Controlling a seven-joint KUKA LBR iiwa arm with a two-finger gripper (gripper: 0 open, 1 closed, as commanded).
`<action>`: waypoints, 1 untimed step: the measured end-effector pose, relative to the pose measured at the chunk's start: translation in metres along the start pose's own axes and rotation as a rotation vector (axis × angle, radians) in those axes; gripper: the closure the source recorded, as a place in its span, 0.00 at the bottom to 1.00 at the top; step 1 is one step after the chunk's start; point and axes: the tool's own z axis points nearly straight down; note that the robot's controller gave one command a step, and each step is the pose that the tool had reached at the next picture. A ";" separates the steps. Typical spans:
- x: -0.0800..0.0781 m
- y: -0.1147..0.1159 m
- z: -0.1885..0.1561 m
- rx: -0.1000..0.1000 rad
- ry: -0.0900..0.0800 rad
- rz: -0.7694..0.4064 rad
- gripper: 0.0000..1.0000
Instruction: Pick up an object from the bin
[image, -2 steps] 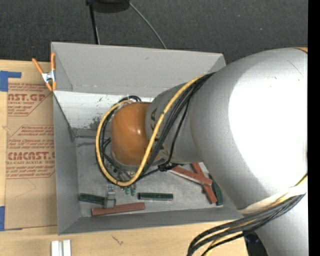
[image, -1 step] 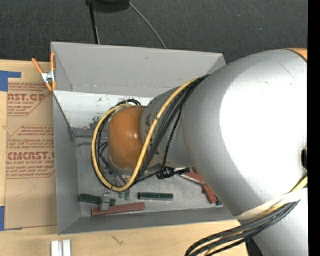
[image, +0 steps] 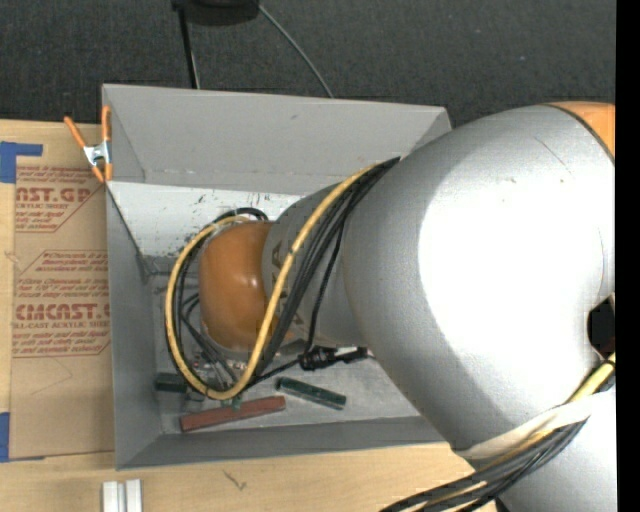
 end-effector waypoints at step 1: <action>0.000 0.000 0.000 0.000 0.000 0.000 1.00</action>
Offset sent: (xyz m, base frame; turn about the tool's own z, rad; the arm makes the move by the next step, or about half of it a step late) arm -0.0100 -0.0170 0.1150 -0.0281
